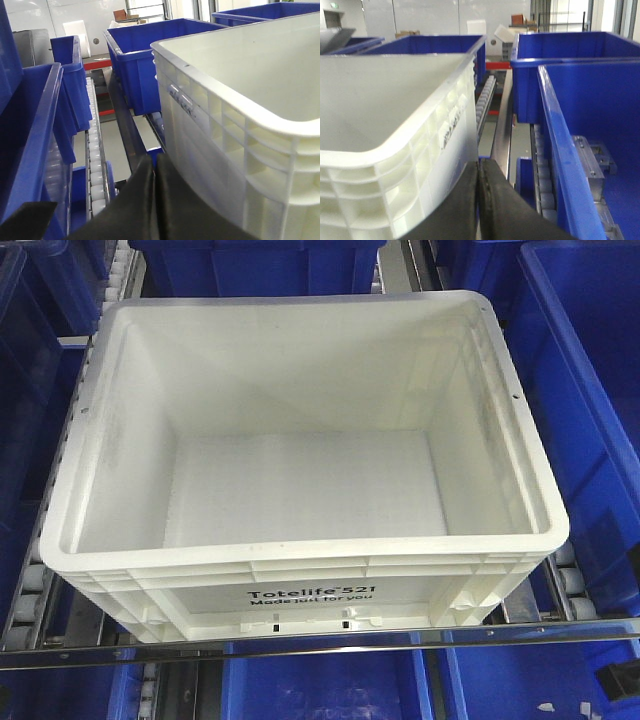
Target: Move bin from left to right shelf
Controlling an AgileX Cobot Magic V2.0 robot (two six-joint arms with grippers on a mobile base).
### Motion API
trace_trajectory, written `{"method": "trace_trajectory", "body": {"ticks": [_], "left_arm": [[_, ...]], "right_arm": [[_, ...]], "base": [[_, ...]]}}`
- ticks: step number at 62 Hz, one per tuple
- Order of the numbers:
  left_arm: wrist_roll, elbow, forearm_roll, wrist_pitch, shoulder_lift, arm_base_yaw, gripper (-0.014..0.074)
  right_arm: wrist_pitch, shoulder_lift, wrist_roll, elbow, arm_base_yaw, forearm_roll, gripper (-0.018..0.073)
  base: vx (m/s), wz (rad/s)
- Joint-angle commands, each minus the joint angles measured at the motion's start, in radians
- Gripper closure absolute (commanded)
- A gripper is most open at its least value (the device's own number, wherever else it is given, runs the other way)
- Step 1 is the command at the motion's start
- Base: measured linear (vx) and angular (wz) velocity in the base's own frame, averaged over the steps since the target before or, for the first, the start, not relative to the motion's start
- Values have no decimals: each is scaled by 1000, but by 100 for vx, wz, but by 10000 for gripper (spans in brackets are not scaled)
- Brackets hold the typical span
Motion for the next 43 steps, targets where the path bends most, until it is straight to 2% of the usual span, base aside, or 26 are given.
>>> {"method": "trace_trajectory", "body": {"ticks": [1, 43], "left_arm": [[-6, -17, -2, -72, -12, -6, 604], [-6, -17, -3, -72, -12, -6, 604]], "right_arm": [[-11, -41, -4, 19, -5, -5, 566], [-11, -37, -4, 19, -5, -3, 566]], "base": [[0, 0], [0, 0]]}}
